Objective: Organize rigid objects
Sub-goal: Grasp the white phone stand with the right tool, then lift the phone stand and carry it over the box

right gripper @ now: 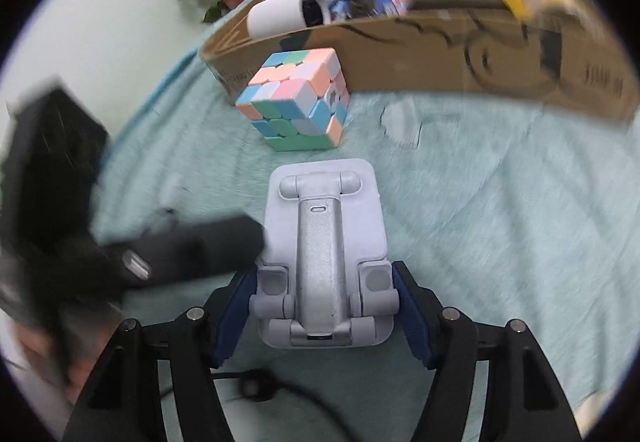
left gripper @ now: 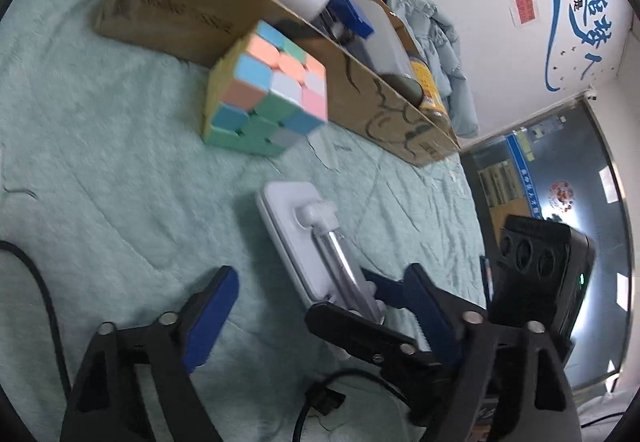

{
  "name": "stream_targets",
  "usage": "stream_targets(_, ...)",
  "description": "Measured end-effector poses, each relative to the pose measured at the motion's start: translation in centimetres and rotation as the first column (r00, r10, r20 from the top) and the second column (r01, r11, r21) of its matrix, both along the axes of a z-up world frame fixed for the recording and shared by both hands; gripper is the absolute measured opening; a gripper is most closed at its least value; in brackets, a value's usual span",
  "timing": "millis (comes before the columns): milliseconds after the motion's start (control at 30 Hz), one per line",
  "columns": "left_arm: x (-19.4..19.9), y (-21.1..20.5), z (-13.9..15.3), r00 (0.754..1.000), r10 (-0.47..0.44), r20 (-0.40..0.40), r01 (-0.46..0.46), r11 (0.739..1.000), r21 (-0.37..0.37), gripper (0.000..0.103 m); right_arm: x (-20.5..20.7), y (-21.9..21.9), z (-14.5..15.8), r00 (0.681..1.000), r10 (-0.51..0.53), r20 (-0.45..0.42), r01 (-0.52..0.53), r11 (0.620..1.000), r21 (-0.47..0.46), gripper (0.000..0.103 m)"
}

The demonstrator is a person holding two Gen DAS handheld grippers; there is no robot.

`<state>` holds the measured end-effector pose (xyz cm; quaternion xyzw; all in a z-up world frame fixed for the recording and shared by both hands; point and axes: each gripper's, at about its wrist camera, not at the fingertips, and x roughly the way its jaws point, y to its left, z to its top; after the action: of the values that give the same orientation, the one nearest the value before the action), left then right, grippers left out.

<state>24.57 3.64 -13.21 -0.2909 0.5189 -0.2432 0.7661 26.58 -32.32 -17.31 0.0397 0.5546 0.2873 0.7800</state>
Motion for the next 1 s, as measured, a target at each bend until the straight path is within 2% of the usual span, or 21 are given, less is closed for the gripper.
stream_targets(33,-0.1,0.0,0.0,1.000,0.007,0.004,-0.006,1.000,-0.030,0.069,0.0,-0.4,-0.2,0.998,-0.012,-0.054,0.015,0.999,0.049,0.066)
stream_targets(100,0.0,-0.2,0.0,1.000,0.004,0.003,-0.004,0.998,-0.068,0.058,-0.1,-0.9,-0.3,0.995,-0.023,-0.097,0.031,0.995,0.091,0.066)
stream_targets(133,0.1,-0.5,0.0,1.000,-0.004,0.006,0.004,0.998,-0.063,0.051,-0.2,-1.2,-0.4,0.993,-0.029,-0.117,0.042,0.993,0.113,0.066)
stream_targets(200,0.2,-0.8,0.1,1.000,-0.006,0.008,0.006,0.998,-0.060,0.048,-0.3,-1.3,-0.5,0.988,-0.033,-0.148,0.054,0.989,0.139,0.066)
stream_targets(233,0.2,-1.0,0.2,1.000,-0.008,0.011,0.009,0.999,-0.050,0.040,-0.5,-1.6,-0.3,0.989,-0.031,-0.146,0.051,0.990,0.134,0.066)
stream_targets(267,0.3,-1.1,0.2,1.000,-0.012,0.012,0.012,0.999,-0.036,0.025,-0.7,-1.7,-0.1,0.990,-0.025,-0.138,0.042,0.991,0.125,0.066)
stream_targets(467,0.7,-1.3,1.3,0.999,-0.018,0.033,0.020,0.999,-0.040,0.023,-0.7,-0.2,-0.3,0.993,-0.012,-0.119,0.026,0.993,0.118,0.066)
stream_targets(600,0.5,-0.5,3.0,0.997,-0.003,0.077,0.007,0.999,-0.053,0.022,-1.1,0.1,1.1,0.999,-0.001,-0.050,0.007,0.992,0.130,0.066)
stream_targets(767,1.3,0.2,6.8,0.986,0.013,0.166,-0.005,0.999,-0.049,0.022,-0.2,0.9,4.0,0.999,0.021,0.047,-0.028,0.989,0.147,0.066)
stream_targets(1000,4.1,1.5,12.6,0.959,0.013,0.284,-0.003,0.999,-0.034,0.022,2.1,2.6,8.7,0.981,0.049,0.187,-0.079,0.985,0.155,0.066)
